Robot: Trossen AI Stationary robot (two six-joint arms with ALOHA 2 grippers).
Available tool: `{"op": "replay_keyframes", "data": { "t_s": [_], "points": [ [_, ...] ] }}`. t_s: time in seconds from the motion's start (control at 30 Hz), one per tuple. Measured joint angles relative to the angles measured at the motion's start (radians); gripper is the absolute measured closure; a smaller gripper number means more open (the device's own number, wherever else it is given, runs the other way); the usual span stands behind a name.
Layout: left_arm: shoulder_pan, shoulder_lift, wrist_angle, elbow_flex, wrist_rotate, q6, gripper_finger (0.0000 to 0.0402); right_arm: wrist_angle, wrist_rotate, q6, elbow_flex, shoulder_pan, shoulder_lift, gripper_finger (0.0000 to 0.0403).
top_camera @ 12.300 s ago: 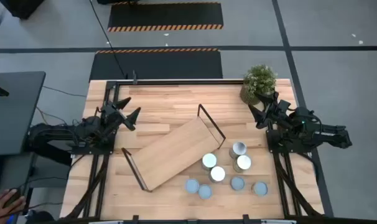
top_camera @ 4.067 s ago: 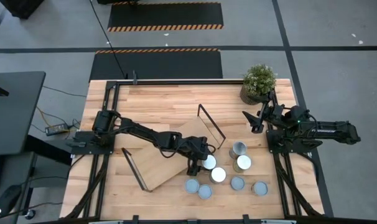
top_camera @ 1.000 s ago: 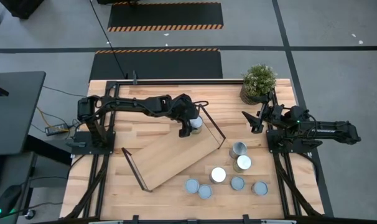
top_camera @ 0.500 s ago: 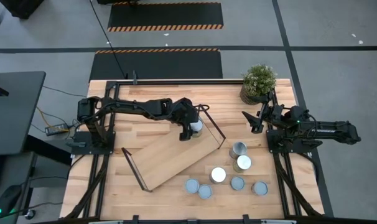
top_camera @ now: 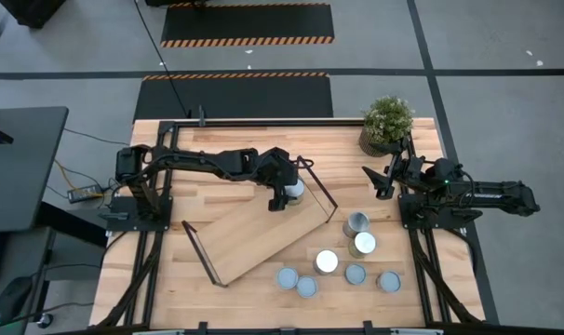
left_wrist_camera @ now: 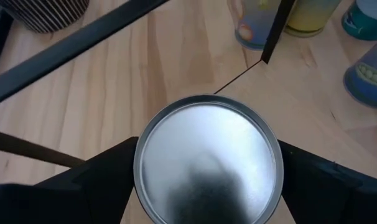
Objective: Pick and place cans onto a shelf
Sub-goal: Put the top left big can on the shelf
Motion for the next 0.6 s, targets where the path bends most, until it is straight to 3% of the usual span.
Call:
{"op": "replay_keyframes", "data": {
  "t_s": [0.6],
  "points": [
    [0.000,-0.021,-0.010,0.000,-0.025,-0.013,0.0049,0.001,0.001,0.000,0.000,0.000,0.000,0.0054]
  ]
}}
